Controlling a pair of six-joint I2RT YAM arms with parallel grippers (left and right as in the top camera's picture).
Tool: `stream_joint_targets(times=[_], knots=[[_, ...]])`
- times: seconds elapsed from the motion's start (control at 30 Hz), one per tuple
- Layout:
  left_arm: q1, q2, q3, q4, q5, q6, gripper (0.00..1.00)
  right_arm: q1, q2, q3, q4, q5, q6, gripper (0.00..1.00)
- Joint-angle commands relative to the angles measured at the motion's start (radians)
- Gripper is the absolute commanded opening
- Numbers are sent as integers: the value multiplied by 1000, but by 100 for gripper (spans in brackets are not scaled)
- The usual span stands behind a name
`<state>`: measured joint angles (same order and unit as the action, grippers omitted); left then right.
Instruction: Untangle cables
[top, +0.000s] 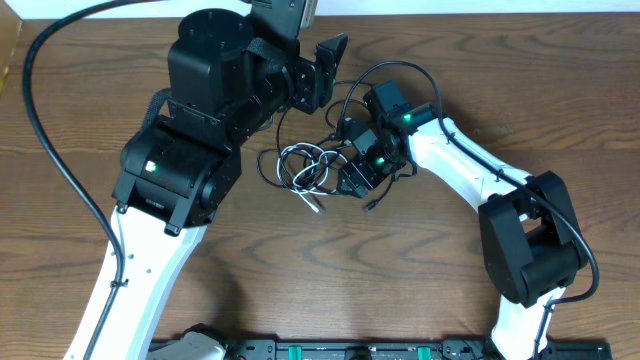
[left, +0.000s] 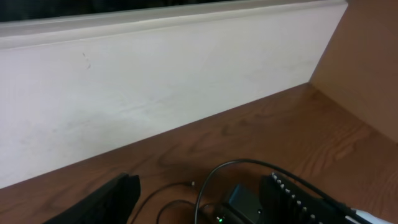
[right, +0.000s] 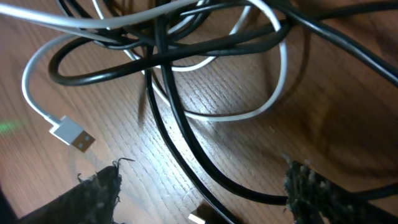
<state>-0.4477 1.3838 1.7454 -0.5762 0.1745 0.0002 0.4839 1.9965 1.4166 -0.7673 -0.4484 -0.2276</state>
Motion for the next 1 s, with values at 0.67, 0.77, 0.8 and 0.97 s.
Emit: stream_joint_targets(times=[0.67,0.77,0.8,0.97], knots=[[4,-62,21,-5,131,0,66,8,46,2,132,53,-50,62],[4,-62,21,-6,131,0,66,9,51,1,128,53,-50,51],[4,-62,21,-6,131,0,66,10,51,1,128,53,-50,36],[4,-62,21,-4,131,0,66,10,51,1,132,53,-35,1]])
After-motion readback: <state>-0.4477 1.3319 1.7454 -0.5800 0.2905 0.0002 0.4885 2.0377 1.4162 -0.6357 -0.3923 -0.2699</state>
